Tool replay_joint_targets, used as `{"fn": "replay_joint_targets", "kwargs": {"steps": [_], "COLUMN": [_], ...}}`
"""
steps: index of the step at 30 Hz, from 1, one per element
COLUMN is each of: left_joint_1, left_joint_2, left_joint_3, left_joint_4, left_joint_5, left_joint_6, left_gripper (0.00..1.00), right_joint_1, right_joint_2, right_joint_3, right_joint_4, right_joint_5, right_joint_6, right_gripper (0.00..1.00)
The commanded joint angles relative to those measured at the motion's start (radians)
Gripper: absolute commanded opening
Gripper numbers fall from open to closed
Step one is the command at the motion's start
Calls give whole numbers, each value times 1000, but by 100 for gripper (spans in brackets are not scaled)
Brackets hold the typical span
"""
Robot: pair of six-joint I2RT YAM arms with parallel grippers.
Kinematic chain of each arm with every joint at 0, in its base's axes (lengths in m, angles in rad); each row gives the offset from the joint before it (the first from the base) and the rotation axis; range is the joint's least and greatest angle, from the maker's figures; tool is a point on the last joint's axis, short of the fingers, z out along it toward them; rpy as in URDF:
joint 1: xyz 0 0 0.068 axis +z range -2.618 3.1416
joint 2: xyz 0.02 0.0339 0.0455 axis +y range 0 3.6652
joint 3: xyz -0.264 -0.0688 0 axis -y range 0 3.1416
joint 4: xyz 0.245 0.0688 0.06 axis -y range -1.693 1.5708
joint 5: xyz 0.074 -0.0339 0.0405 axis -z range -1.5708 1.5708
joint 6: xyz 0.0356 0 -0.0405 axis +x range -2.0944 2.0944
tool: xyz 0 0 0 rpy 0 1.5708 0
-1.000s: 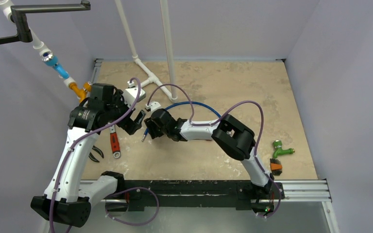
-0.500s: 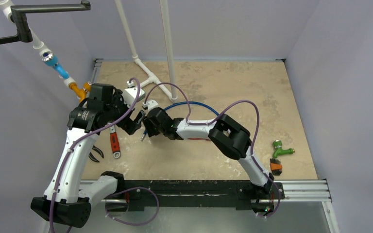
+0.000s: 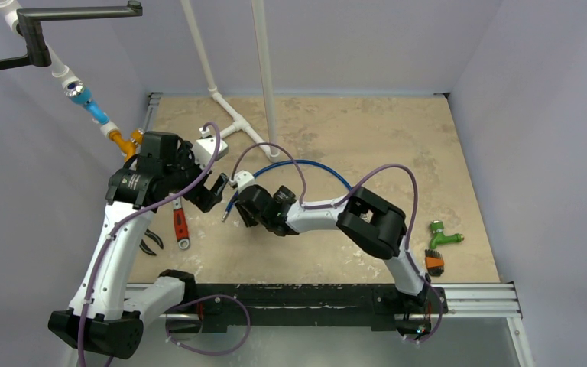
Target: Unlock with the key
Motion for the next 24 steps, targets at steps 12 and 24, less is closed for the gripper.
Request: {"fn": "replay_joint_targets", "kwargs": {"steps": [12, 24], "left_joint_1": [8, 8], "left_joint_2": [-9, -87], "left_joint_3": [37, -112], "left_joint_4": [-2, -18], "left_joint_5": [41, 249], "left_joint_6": [-1, 318], "left_gripper": [97, 97], "right_joint_1": [5, -5], "right_joint_2": [-314, -520], "right_joint_3": [-326, -347], "right_joint_4": [-38, -27], "right_joint_5": [-102, -317], "right_joint_6": [-88, -37], "right_gripper": [14, 11]}}
